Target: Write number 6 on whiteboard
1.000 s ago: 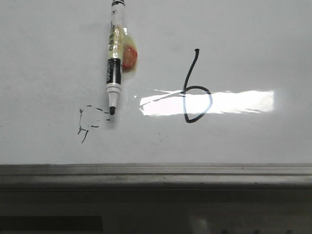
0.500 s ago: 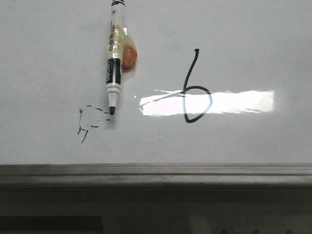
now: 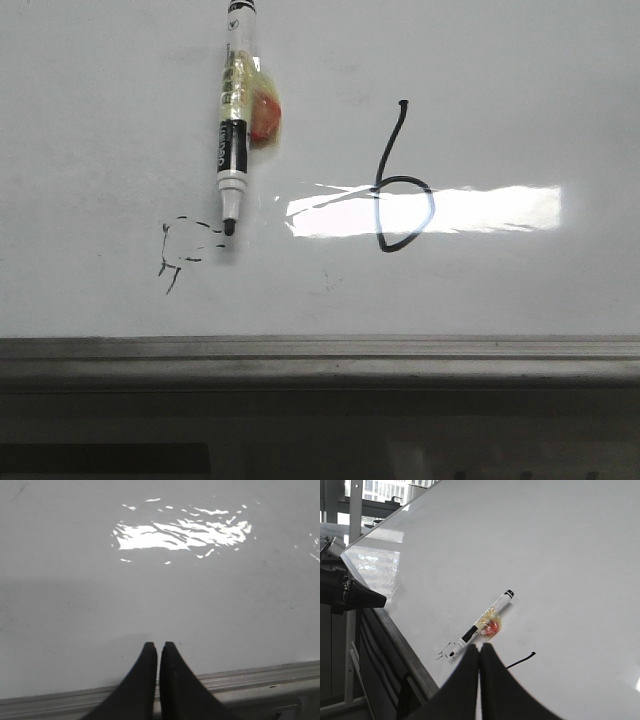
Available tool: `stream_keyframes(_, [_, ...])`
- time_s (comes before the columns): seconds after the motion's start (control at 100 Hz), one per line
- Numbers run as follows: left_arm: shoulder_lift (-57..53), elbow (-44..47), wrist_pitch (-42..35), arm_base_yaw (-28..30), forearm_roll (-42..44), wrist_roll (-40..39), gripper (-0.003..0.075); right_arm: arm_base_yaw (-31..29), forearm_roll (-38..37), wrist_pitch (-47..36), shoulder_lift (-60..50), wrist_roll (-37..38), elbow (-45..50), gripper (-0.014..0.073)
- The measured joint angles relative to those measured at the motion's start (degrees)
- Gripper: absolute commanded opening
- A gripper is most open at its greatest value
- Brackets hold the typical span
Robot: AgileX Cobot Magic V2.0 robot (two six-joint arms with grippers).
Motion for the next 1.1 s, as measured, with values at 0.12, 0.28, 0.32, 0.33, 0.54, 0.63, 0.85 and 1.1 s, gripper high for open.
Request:
stream_keyframes(0.12, [0.0, 0.0, 0.0, 0.0, 0.0, 0.0, -0.002, 0.0, -1.12, 0.0, 0.0, 0.0, 0.0, -0.0044])
stream_keyframes(0.28, [0.0, 0.0, 0.0, 0.0, 0.0, 0.0, -0.002, -1.01, -5.77, 0.37, 0.0, 0.0, 0.25, -0.0044])
stream_keyframes(0.32, [0.0, 0.0, 0.0, 0.0, 0.0, 0.0, -0.002, -1.66, -7.34, 1.38, 0.0, 0.0, 0.33, -0.0044])
stream_keyframes(0.33, [0.0, 0.0, 0.0, 0.0, 0.0, 0.0, -0.002, -2.01, -7.69, 1.8, 0.0, 0.0, 0.33, -0.0044])
stream_keyframes(0.54, [0.0, 0.0, 0.0, 0.0, 0.0, 0.0, -0.002, -13.77, -18.1, 3.72, 0.0, 16.45, 5.46, -0.0045])
stream_keyframes(0.63, [0.0, 0.0, 0.0, 0.0, 0.0, 0.0, -0.002, -21.25, -21.1, 2.19, 0.0, 27.74, 9.7, -0.0045])
stream_keyframes(0.85, [0.0, 0.0, 0.0, 0.0, 0.0, 0.0, -0.002, -35.56, -22.69, -2.83, -1.57, 35.52, 18.93, -0.0045])
stream_keyframes(1.1, [0.0, 0.0, 0.0, 0.0, 0.0, 0.0, -0.002, -39.03, -24.76, -1.62, -4.29, 36.46, 22.44, -0.0045])
